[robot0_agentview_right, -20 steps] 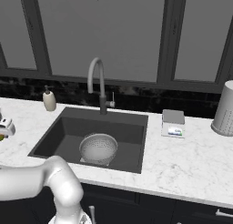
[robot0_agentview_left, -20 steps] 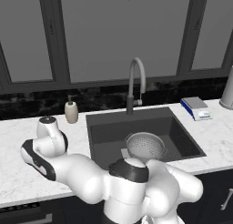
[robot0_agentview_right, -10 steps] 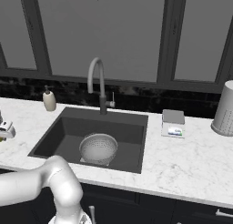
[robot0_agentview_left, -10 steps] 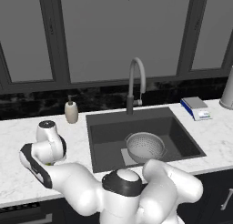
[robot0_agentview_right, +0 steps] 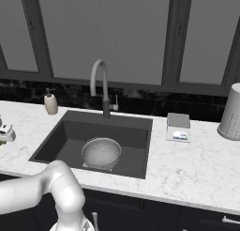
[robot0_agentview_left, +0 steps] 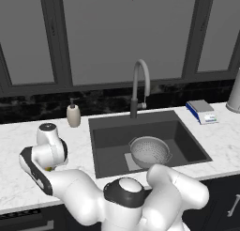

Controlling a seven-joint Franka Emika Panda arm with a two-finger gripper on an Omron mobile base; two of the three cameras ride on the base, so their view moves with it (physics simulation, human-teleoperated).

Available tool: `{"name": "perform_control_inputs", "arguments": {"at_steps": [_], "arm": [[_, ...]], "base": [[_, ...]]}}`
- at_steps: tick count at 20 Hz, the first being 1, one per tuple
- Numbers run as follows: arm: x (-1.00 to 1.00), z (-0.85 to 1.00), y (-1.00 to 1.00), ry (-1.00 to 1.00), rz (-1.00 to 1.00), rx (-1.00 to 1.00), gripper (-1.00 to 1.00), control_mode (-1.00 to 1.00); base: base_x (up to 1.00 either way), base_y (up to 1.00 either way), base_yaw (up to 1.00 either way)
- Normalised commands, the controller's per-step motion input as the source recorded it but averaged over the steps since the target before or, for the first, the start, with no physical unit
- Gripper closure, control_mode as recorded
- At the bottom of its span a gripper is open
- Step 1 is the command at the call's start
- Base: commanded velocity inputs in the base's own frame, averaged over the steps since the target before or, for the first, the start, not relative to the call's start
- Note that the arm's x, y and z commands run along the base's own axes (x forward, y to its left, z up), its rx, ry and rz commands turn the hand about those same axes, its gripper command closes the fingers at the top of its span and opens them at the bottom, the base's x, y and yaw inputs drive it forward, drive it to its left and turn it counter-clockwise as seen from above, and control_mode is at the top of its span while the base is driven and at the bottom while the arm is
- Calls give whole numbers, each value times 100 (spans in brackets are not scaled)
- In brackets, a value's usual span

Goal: Put the colander in the sink, put the mango in the colander, and turn on the sink faucet and pour water over the colander.

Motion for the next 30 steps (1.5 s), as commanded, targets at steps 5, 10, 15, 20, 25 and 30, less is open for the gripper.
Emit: {"name": "perform_control_inputs", "arguments": {"at_steps": [5,10,15,20,25,30], "arm": [[2,15,-52,0,-1,0,100,-100],[-7,22,-95,0,-10,4,100,-100],[-6,10,-100,0,-13,8,100,-100],[0,1,-100,0,-17,5,100,-100],[0,0,-100,0,-18,0,100,-100],[0,0,-100,0,-16,0,100,-100]], "base": [[0,0,0],[0,0,0],[0,0,0],[0,0,0],[0,0,0],[0,0,0]]}}
